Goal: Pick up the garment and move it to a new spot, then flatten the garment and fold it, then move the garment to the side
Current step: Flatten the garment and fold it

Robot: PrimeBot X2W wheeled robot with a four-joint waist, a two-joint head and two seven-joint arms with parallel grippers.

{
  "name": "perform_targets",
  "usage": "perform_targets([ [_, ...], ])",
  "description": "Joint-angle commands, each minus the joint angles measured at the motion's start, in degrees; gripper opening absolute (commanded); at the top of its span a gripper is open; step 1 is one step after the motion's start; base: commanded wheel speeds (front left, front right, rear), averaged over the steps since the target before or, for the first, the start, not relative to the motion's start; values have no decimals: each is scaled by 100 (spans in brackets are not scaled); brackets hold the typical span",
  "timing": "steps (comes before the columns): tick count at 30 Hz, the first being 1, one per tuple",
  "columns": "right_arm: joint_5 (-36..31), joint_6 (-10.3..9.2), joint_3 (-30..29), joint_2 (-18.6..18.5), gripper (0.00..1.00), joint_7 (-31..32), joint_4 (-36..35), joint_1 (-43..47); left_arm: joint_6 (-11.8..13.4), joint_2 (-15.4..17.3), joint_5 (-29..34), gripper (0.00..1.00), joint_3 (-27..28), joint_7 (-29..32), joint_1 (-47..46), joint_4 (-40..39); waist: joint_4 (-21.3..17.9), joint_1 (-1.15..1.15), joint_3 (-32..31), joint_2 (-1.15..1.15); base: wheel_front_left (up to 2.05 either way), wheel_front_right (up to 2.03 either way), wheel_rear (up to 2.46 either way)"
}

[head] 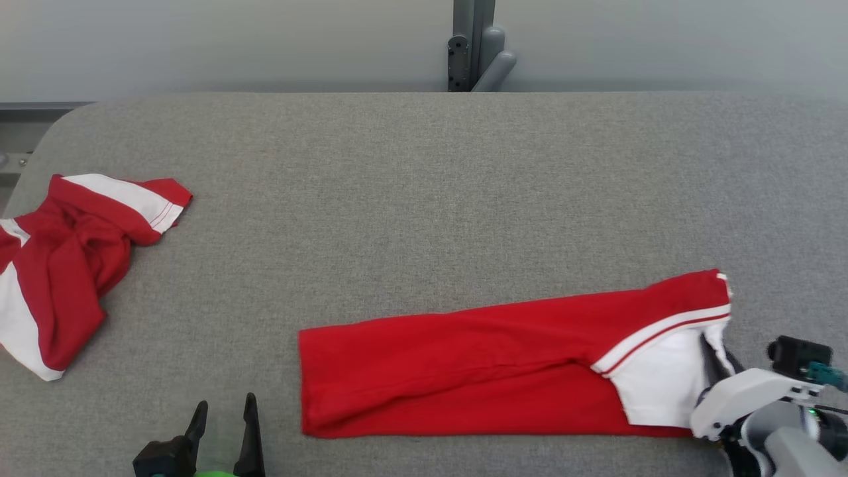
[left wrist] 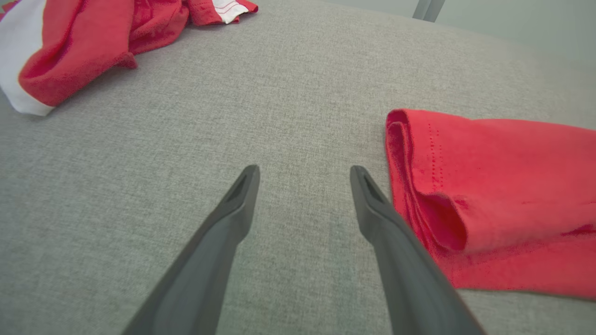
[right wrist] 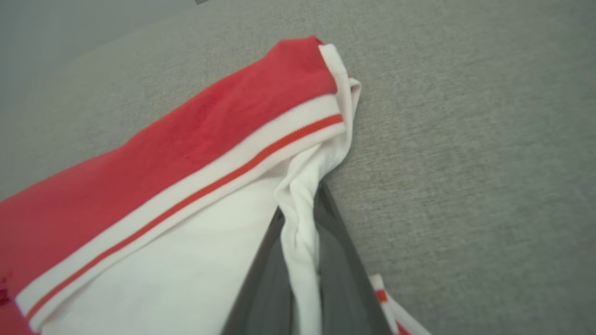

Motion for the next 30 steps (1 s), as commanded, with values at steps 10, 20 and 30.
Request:
perform_targets([
  [10,-762,-39,-1130,4,0,4,-729,297,-5,13,-120,100,-134,0,-27,5,-200,0,-52,41,0,0,0],
  [20,-77,-37,939,40,0,274,-2291,708,8,13,-255,100,-412,0,-95,18,-344,0,-130,41,0,0,0],
  [30,313,-36,2449,294,0,728,-2690,231,-3,13,-313,100,-781,0,-244,46,293,0,-51,41,0,0,0],
])
